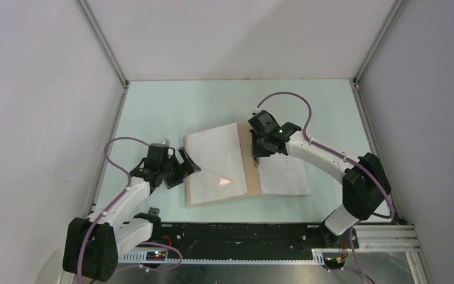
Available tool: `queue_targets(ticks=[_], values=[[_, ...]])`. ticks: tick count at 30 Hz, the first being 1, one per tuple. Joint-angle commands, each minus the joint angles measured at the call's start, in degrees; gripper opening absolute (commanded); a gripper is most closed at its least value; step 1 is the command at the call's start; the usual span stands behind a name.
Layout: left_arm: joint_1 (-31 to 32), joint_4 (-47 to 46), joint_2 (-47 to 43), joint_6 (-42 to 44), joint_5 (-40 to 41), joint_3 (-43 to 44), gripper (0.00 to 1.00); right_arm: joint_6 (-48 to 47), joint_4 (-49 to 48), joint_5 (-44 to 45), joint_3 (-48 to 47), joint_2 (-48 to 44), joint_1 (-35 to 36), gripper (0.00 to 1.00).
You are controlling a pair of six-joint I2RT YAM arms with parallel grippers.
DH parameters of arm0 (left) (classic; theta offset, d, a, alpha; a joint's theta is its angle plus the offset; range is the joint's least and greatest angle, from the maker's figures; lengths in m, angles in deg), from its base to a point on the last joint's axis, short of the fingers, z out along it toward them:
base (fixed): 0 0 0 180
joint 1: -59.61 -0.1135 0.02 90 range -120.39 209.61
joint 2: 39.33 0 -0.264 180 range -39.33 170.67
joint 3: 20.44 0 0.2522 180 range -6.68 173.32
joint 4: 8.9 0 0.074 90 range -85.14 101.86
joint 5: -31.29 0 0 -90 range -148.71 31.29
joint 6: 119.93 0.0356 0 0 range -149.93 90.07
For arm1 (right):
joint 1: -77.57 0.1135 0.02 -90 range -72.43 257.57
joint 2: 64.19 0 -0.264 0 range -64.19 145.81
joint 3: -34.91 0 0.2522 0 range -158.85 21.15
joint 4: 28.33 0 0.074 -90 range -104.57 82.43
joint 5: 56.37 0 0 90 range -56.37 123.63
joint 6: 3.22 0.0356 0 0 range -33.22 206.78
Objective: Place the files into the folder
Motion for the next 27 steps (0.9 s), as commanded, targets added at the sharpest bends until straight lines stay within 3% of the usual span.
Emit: queue_targets(ticks=[1,16,27], values=[[-0.3,-3.8,0.4,1.2,-2.6,-0.5,1.00,-0.9,-0.2,-2.8,-1.8,-4.0,-0.9,0.00],[-0.3,-7.1,-8.5,-3.2,-13.2,1.5,1.00,-0.3,-0.9,-3.4,-1.7,-2.2,-0.9,0.00],[-0.3,-5.2,-18.2,-7.2,-14.0,1.6,1.00,0.6,-3.2,-0.7,-0.7,2.7,1.1,0.00]])
